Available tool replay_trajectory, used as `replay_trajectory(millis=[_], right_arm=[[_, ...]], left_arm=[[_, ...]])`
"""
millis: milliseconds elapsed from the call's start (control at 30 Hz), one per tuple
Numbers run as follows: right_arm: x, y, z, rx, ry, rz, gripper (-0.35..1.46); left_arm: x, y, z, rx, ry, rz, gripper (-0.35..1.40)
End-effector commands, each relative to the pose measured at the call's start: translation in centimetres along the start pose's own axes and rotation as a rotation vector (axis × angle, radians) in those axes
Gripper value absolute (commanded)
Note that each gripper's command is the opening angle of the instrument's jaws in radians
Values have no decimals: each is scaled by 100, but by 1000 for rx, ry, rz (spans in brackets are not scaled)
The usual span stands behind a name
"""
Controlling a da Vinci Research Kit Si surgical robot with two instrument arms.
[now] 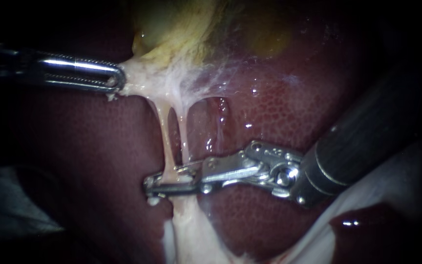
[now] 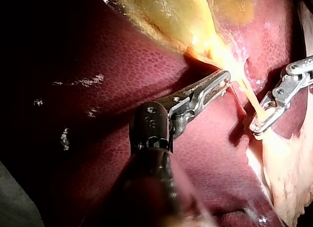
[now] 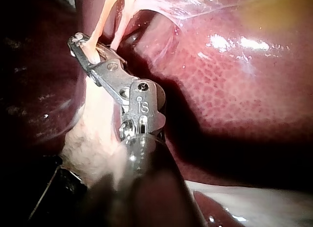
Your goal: Going back second clip left tube
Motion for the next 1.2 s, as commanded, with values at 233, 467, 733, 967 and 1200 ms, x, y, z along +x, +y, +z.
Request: replay_trajectory(millis=[233, 467, 733, 967, 1200], right_arm=[[2, 5, 8, -94, 23, -112, 43], [8, 15, -2, -234, 3, -223, 49], [5, 1, -35, -271, -45, -278, 49], [10, -28, -81, -277, -105, -402, 50], [22, -54, -134, -309, -147, -469, 50]], left_arm=[[0, 0, 0, -1, 0, 0, -35], [0, 0, -1, -1, 0, 0, -35], [0, -1, -2, 1, 0, 1, -35], [0, -2, -4, 0, 0, 1, -35], [0, -3, -4, 0, 0, 1, -35]])
